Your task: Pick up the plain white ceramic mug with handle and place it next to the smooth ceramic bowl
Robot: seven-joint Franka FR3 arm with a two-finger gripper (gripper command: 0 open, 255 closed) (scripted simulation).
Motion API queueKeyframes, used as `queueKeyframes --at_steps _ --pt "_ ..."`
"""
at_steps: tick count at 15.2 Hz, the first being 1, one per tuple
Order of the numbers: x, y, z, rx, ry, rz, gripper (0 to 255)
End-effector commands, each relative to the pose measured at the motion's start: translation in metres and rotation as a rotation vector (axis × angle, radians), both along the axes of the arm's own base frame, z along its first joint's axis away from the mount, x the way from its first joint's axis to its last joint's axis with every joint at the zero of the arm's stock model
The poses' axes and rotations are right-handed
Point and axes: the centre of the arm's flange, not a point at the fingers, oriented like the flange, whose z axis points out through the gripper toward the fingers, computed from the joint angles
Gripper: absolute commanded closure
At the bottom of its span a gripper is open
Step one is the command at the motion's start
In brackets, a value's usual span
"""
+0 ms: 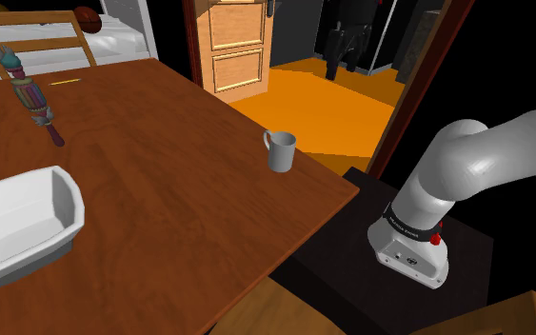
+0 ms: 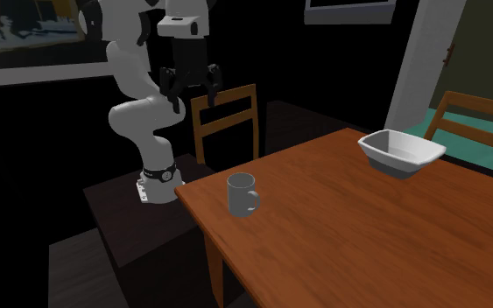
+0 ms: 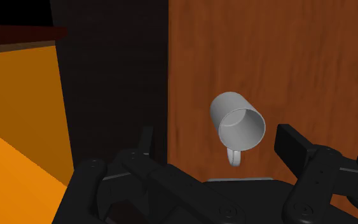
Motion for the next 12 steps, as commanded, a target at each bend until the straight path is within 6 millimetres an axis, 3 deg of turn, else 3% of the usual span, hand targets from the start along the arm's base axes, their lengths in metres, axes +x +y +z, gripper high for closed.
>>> queueKeyframes --at_steps 1,12 --pt "0.0 0.0 0.0 0.0 0.0 0.0 0" --pt "0.049 0.065 -0.117 0.011 -0.033 0.079 0"
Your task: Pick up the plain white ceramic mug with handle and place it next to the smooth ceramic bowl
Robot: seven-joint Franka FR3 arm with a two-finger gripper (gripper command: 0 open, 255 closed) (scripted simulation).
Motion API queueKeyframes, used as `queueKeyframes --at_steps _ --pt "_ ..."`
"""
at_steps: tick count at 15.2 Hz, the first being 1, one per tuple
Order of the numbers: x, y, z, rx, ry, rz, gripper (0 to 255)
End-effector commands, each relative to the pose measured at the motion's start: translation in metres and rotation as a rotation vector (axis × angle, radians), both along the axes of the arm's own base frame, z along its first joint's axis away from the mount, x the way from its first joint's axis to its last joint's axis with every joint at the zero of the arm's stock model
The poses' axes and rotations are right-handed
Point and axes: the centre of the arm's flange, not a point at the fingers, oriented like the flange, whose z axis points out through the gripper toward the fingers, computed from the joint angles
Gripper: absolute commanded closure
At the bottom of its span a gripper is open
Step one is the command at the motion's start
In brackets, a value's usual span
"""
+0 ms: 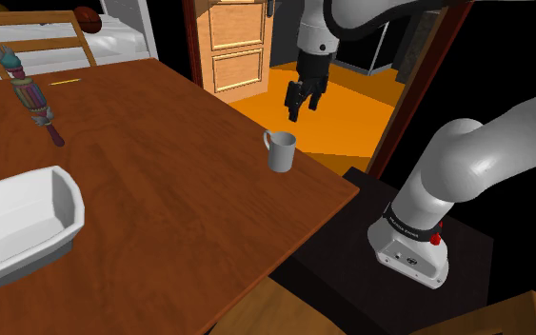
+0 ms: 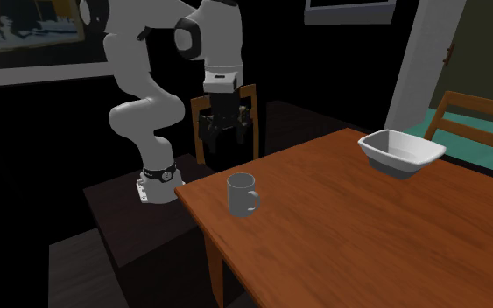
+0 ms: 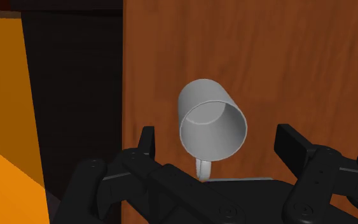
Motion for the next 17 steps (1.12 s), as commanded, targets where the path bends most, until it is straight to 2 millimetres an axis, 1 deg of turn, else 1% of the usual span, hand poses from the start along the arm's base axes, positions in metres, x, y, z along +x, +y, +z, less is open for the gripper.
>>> queueKeyframes --at_steps 1,7,14,15,17 --pt "0.008 0.013 -0.02 0.003 -0.009 0.014 0" --pt "0.034 0.05 -0.081 0.009 -0.027 0.056 0" --pt "0.035 0.05 -0.118 0.009 -0.027 0.056 0" --pt "0.035 0.05 -0.121 0.009 -0.027 0.056 0" --pt "0.035 0.05 -0.121 0.009 -0.027 0.056 0"
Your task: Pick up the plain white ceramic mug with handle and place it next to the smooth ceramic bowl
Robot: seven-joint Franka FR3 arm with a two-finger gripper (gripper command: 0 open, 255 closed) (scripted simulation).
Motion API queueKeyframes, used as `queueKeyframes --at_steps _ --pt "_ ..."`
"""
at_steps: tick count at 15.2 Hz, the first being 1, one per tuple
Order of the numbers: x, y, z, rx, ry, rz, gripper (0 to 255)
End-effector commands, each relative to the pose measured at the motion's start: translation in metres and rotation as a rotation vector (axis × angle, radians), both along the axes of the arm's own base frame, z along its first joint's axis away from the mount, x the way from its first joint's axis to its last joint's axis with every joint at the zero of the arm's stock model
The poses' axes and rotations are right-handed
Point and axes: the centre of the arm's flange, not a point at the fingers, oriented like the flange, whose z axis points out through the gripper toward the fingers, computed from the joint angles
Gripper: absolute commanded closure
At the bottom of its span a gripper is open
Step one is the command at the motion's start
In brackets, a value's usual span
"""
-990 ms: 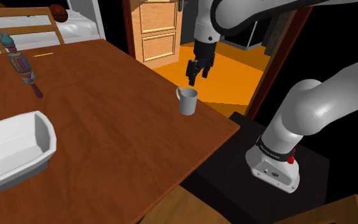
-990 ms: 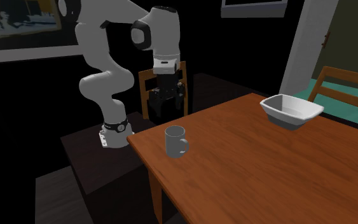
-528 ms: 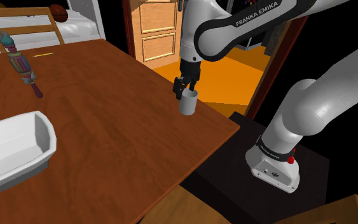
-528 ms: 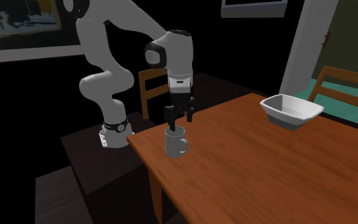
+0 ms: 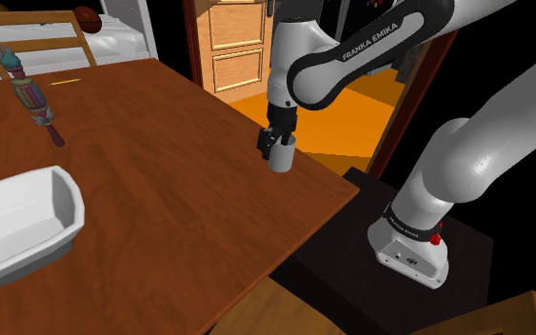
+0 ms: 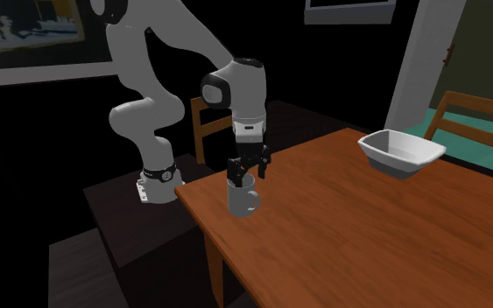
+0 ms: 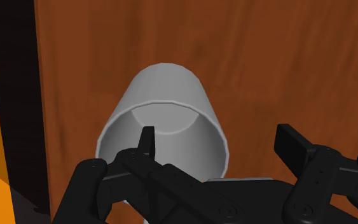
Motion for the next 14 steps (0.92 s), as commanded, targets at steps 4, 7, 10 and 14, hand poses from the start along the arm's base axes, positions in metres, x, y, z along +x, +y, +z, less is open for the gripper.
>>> queueKeyframes --at_steps 4,7,10,14 --pt "0.0001 0.0002 -0.0009 0.0 0.0 0.0 0" --pt "0.0001 0.0002 -0.0009 0.0 0.0 0.0 255" --pt "0.0001 0.0002 -0.0009 0.0 0.0 0.0 255" --pt "0.0 0.0002 -0.0008 0.0 0.0 0.0 255"
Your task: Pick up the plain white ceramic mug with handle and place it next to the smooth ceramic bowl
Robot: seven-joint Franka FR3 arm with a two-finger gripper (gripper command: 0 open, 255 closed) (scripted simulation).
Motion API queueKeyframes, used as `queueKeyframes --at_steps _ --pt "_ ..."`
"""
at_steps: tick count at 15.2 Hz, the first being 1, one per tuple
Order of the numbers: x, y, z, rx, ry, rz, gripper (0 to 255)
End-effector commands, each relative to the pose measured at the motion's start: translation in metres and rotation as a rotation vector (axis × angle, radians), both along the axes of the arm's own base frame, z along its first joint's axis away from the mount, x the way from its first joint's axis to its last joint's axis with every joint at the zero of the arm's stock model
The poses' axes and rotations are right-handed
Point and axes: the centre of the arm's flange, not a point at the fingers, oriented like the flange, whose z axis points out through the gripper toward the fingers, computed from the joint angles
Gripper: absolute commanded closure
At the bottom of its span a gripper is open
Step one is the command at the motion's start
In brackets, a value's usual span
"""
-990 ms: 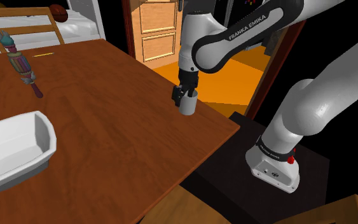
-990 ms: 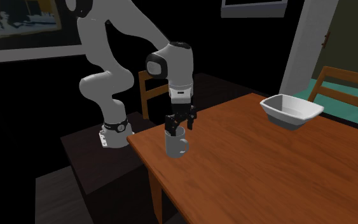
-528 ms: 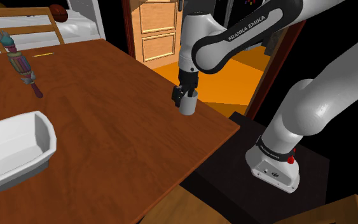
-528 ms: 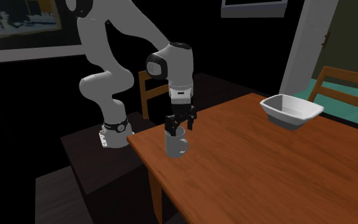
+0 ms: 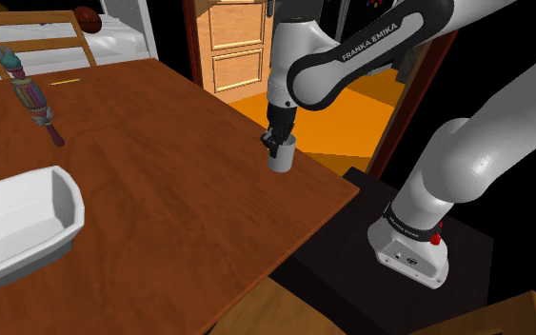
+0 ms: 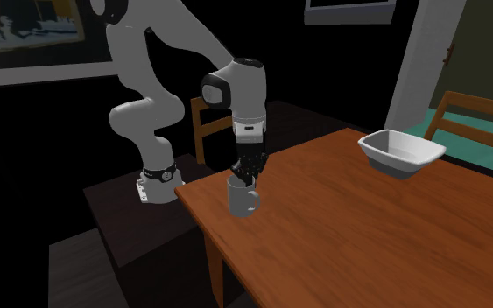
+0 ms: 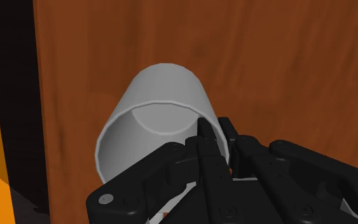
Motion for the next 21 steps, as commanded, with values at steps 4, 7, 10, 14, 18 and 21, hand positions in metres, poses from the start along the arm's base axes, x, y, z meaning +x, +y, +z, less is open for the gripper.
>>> queueKeyframes --at_steps 4,7,10,14,18,21 --pt "0.0 0.0 0.01 0.0 0.001 0.0 255" --pt "0.0 0.0 0.026 0.0 0.001 0.0 255" --pt "0.0 0.0 0.042 0.0 0.001 0.0 255" --pt "0.0 0.0 0.063 0.0 0.001 0.0 255" --pt "0.0 0.0 0.084 0.0 0.001 0.0 255" --pt "0.0 0.0 0.1 0.0 0.001 0.0 255"
